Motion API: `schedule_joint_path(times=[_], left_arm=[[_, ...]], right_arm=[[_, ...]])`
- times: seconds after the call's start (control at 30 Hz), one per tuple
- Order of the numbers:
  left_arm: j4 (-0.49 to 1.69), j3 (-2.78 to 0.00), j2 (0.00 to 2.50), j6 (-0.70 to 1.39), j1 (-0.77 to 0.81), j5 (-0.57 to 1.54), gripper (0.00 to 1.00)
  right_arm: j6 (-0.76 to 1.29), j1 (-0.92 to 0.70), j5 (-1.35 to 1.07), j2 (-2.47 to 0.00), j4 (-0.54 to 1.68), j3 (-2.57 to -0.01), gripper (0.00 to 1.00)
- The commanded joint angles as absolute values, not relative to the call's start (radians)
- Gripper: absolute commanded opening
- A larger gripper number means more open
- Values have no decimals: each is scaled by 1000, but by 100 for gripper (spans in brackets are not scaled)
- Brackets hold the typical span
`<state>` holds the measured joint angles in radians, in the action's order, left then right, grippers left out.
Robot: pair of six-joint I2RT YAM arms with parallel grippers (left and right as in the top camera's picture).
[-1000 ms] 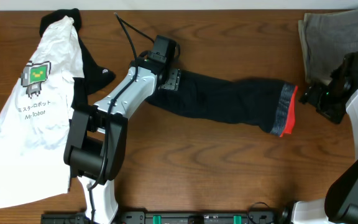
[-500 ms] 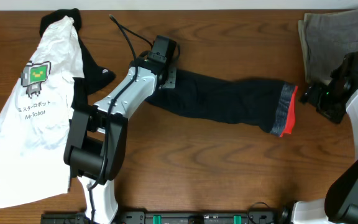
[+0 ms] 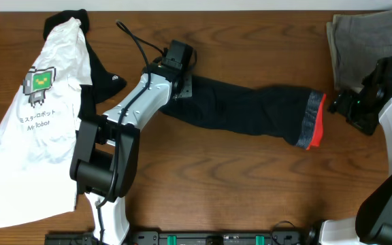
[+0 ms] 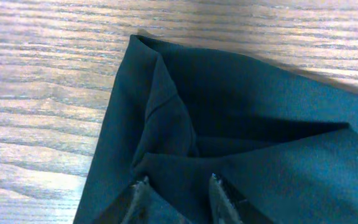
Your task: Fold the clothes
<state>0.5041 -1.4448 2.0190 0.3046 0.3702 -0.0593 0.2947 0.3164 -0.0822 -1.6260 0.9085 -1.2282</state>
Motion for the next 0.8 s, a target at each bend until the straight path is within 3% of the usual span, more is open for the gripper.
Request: schedule_joint_path(times=[0.0, 0.2, 0.77], left_arm=[[506, -1430, 2033, 328, 372, -64, 27], [504, -1430, 2033, 380, 372, -63, 6], [450, -1538, 2025, 380, 491, -4, 6]], right_arm=[[279, 306, -80, -1608, 909, -1242, 80], [279, 306, -80, -1608, 909, -1242, 80], [279, 306, -80, -1608, 920, -1242, 80]])
